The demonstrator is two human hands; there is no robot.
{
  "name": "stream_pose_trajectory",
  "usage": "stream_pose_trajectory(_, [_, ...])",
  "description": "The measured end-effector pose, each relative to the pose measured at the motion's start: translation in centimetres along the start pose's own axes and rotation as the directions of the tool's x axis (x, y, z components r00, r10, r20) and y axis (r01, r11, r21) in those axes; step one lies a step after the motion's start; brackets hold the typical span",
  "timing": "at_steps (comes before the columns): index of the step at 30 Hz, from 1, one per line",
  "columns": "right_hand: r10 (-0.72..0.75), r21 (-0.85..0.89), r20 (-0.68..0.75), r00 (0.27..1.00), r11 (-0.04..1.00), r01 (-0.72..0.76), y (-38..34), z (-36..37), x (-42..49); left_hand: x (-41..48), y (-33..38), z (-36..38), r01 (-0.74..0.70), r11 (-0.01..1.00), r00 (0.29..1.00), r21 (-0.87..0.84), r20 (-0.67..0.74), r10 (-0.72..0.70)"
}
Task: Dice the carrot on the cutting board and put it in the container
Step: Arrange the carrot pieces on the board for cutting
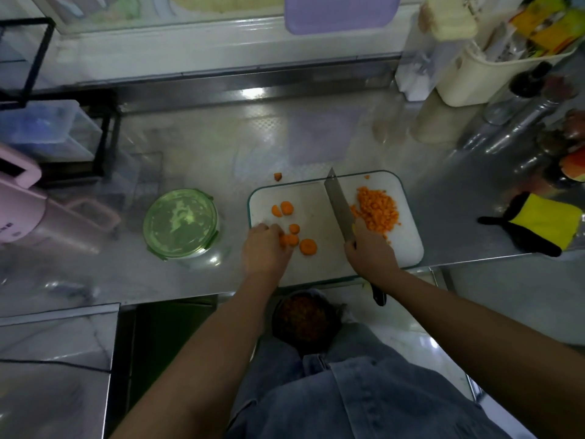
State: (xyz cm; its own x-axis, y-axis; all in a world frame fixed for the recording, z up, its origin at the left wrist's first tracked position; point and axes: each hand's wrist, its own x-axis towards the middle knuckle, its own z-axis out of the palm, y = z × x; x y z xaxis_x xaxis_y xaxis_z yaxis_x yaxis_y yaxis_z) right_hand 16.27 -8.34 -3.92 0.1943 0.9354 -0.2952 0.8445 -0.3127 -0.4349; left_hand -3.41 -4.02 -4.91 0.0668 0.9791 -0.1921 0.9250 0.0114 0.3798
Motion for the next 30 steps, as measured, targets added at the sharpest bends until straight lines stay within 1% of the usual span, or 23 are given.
stream_pose_trajectory(3, [0.006, -0.020, -0.004, 1.000, 1.000, -0.006, -0.3, 0.0, -0.1, 0.1, 0.0, 0.1, 0.008, 0.996, 0.999, 0.084, 0.039, -0.011])
stream_pose_trajectory(6, [0.016, -0.015, 0.001, 1.000, 1.000, -0.016, -0.5, 0.0, -0.1, 0.1, -0.2, 0.4, -0.029, 0.996, 1.000, 0.080, 0.008, 0.029])
stream_pose_trajectory(8, [0.018, -0.012, 0.002, 1.000, 1.000, -0.018, -0.6, -0.1, 0.0, 0.3, 0.0, 0.5, -0.131, 0.990, 0.991, 0.052, -0.002, 0.132])
stream_pose_trajectory(10, [0.013, -0.015, 0.003, 1.000, 1.000, -0.013, -0.8, -0.2, -0.1, 0.5, 0.5, 0.7, -0.277, 0.960, 0.961, 0.040, 0.005, 0.277])
stream_pose_trajectory(12, [0.009, -0.018, 0.004, 1.000, 1.000, -0.009, -0.9, -0.4, -0.1, 0.5, 1.0, 1.3, -0.389, 0.914, 0.921, 0.118, 0.054, 0.386])
stream_pose_trajectory(14, [0.004, -0.016, 0.006, 1.000, 1.000, -0.004, -0.9, -0.5, -0.2, 0.3, 1.4, 1.6, -0.421, 0.882, 0.907, 0.211, 0.073, 0.416])
stream_pose_trajectory(18, [-0.003, -0.039, 0.003, 1.000, 0.999, 0.003, -0.9, -0.5, -0.3, 0.5, 1.6, 1.9, -0.390, 0.894, 0.920, 0.222, 0.055, 0.388])
stream_pose_trajectory(20, [-0.003, -0.033, 0.007, 1.000, 0.999, 0.003, -0.9, -0.5, -0.2, 0.6, 1.5, 1.6, -0.360, 0.915, 0.933, 0.182, 0.037, 0.359])
stream_pose_trajectory(21, [-0.004, -0.027, 0.009, 1.000, 1.000, 0.004, -0.8, -0.5, -0.2, 0.6, 1.4, 1.4, -0.320, 0.938, 0.946, 0.133, -0.012, 0.324])
stream_pose_trajectory(23, [-0.009, -0.030, 0.011, 1.000, 1.000, 0.010, -0.7, -0.5, -0.2, 0.7, 0.8, 0.8, -0.197, 0.980, 0.973, 0.025, -0.116, 0.198])
stream_pose_trajectory(24, [-0.013, -0.034, 0.009, 1.000, 0.999, 0.014, -0.8, -0.5, -0.1, 0.7, 0.5, 0.4, -0.136, 0.991, 0.982, -0.008, -0.135, 0.134])
stream_pose_trajectory(26, [-0.015, -0.036, 0.004, 1.000, 0.999, 0.015, -0.8, -0.4, -0.2, 0.9, -0.3, -0.1, -0.069, 0.998, 0.990, -0.016, -0.126, 0.066])
stream_pose_trajectory(28, [-0.012, -0.032, 0.000, 1.000, 0.999, 0.012, -0.9, -0.4, -0.2, 0.8, -0.9, -0.3, -0.035, 0.999, 0.995, 0.004, -0.093, 0.035])
stream_pose_trajectory(30, [-0.012, -0.020, -0.010, 1.000, 1.000, 0.012, -1.0, -0.3, -0.3, 0.5, -1.0, -0.3, 0.006, 1.000, 0.998, -0.025, -0.065, -0.007])
